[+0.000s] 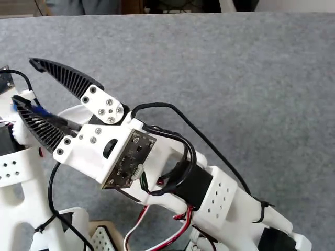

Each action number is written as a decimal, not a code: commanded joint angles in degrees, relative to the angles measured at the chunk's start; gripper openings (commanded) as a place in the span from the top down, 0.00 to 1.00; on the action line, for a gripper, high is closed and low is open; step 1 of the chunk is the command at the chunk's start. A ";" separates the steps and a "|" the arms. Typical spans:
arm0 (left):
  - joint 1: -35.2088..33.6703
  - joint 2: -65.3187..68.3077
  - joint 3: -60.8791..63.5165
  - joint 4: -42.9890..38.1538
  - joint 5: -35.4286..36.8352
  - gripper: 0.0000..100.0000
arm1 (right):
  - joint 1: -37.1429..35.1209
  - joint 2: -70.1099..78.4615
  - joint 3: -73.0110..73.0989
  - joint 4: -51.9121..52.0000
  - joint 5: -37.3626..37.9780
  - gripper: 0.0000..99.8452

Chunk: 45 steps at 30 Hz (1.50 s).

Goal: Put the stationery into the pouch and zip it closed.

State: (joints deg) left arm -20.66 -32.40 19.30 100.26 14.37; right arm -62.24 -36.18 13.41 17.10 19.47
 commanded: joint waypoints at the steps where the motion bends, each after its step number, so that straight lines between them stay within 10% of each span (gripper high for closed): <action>1: -2.07 1.76 6.29 0.79 -0.26 0.97 | 0.88 -1.01 -0.22 -0.97 0.53 0.81; 19: -2.07 1.76 6.11 0.79 -0.26 0.97 | 2.37 -3.74 -0.22 6.59 0.53 0.81; 33: -2.15 1.76 5.14 0.79 -0.18 0.97 | 36.22 -13.67 8.48 53.98 0.09 0.81; 45: -2.15 1.76 5.14 0.79 -0.18 0.97 | 34.99 6.37 18.15 54.59 0.53 0.81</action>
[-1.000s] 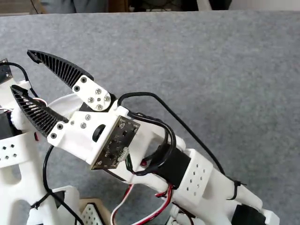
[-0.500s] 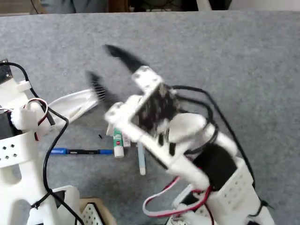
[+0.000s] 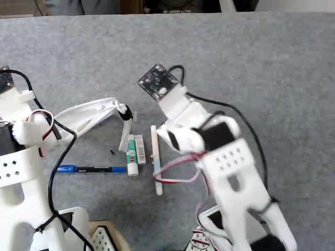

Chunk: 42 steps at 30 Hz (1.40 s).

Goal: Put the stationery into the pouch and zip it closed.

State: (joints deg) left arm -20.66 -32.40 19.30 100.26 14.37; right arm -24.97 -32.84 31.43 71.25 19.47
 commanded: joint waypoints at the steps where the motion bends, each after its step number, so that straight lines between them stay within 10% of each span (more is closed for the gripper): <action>1: -2.15 1.76 5.14 0.79 -0.18 0.97 | -2.99 3.65 0.31 1.58 0.53 0.81; 42: -1.71 -7.30 5.76 0.79 3.08 0.97 | -3.69 57.27 -33.01 6.68 -48.00 0.81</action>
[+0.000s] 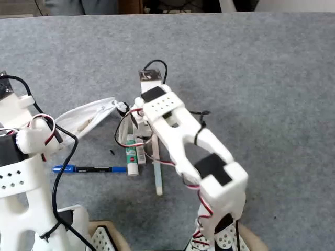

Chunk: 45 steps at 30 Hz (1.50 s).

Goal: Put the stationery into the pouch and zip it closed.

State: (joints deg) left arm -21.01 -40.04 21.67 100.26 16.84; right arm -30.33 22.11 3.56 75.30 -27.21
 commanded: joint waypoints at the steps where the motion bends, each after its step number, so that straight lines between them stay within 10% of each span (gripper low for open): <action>1: -1.36 0.35 3.38 0.79 0.62 0.97 | 1.93 3.91 -6.73 3.96 -1.32 0.81; 22: -1.27 0.35 3.38 0.79 0.62 0.97 | 2.37 32.40 -39.69 25.58 -0.88 0.81; 45: -1.27 0.35 3.38 0.79 0.62 0.97 | 2.90 16.66 -39.34 25.85 12.40 0.99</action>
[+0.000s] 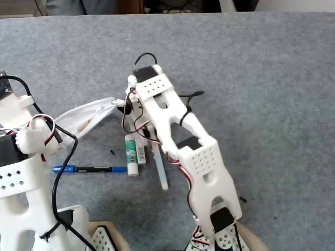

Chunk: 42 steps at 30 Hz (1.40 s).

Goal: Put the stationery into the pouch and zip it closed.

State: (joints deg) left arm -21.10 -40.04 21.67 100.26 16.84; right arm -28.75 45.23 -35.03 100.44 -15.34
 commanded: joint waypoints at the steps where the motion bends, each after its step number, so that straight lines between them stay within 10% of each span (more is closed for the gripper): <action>1: -1.19 0.35 3.38 0.79 0.62 0.97 | 1.76 -8.40 -0.75 0.70 0.53 0.99; 14: -1.19 0.62 3.38 0.79 0.62 0.97 | 6.42 -51.30 -0.75 0.35 4.92 0.99; 20: -1.19 0.53 3.38 0.79 0.62 0.97 | -6.51 -63.78 -0.75 -5.19 5.01 0.99; 42: -1.19 0.35 3.47 0.79 0.62 0.97 | -22.68 -65.36 10.86 -40.09 12.22 0.99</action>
State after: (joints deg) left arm -21.10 -40.04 21.67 100.26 16.84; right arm -50.55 -18.95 -24.13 64.13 -6.46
